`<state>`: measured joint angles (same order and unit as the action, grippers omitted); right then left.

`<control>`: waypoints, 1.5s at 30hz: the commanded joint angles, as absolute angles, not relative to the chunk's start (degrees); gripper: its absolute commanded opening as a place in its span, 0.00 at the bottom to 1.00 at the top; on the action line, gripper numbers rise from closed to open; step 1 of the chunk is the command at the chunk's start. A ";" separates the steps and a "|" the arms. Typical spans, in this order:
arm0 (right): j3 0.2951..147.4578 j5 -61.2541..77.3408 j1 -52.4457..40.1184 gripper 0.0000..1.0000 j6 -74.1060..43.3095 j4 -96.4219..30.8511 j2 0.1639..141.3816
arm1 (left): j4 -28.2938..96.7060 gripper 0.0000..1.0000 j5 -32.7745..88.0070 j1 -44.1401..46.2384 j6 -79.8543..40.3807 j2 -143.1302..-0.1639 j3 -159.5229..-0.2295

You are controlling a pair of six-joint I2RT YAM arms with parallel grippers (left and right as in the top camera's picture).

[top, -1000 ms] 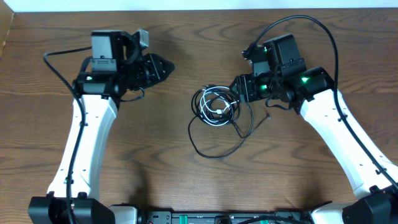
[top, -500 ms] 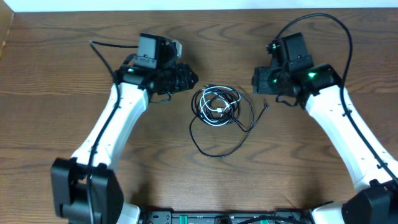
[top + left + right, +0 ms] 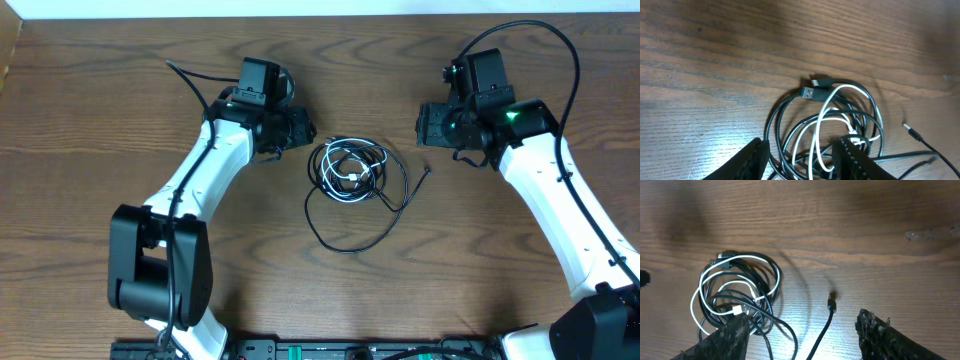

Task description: Untangle cables

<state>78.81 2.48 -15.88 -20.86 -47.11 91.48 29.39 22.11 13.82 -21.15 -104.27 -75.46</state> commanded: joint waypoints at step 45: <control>79.81 1.65 -15.79 0.67 -20.53 -47.00 91.90 | 26.44 0.19 21.58 19.11 -24.95 -115.35 -75.92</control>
